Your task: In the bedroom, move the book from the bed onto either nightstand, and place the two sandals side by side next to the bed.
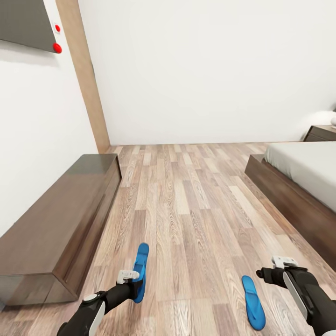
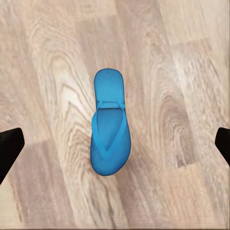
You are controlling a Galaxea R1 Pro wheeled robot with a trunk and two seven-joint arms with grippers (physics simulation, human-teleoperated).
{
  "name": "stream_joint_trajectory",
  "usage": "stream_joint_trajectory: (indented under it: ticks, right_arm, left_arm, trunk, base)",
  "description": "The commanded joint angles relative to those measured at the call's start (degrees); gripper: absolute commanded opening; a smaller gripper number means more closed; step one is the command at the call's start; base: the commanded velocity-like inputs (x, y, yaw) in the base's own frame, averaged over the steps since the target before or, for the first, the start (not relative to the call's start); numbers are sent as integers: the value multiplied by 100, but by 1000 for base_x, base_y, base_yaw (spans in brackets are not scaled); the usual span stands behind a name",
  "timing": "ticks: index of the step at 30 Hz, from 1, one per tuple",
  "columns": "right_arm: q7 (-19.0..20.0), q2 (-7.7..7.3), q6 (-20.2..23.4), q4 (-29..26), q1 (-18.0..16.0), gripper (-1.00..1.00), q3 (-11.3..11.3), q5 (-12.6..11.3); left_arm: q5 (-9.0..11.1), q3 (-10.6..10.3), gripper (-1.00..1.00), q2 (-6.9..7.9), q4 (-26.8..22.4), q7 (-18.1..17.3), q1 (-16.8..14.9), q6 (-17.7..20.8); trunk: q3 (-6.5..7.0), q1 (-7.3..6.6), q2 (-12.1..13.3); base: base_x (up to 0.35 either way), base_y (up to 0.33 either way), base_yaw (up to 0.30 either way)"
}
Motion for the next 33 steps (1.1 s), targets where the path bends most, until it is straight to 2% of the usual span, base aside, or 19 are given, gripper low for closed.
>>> stream_joint_trajectory:
  ticks: [1, 7, 12, 21, 33]
  right_arm:
    - [0, -1, 27, -6, -2, 100, -7, -31]
    - [2, -1, 37, 12, -2, 100, -16, 1]
    - [59, -14, 66, 313, -2, 100, -31, -34]
    - [473, -27, 81, 381, -2, 100, -30, -3]
    - [452, -2, 65, 381, -2, 100, -16, 27]
  left_arm:
    - [-51, 50, -100, -8, -14, -57, -3, 40]
    - [-51, 50, -100, 0, -14, -62, -3, 40]
    - [-48, 50, -100, 7, -14, -86, -3, 47]
    - [-42, 50, -100, 10, -21, -94, -3, 47]
    - [-42, 50, -100, 7, -20, -94, -3, 49]
  trunk:
    - [-28, 1, -4]
    - [-161, 17, -12]
    - [-272, 29, -19]
    - [-471, 53, -31]
    - [-737, 84, -47]
  base:
    - [0, 0, 0]
    - [0, 0, 0]
    - [0, 0, 0]
    - [0, 0, 0]
    - [0, 0, 0]
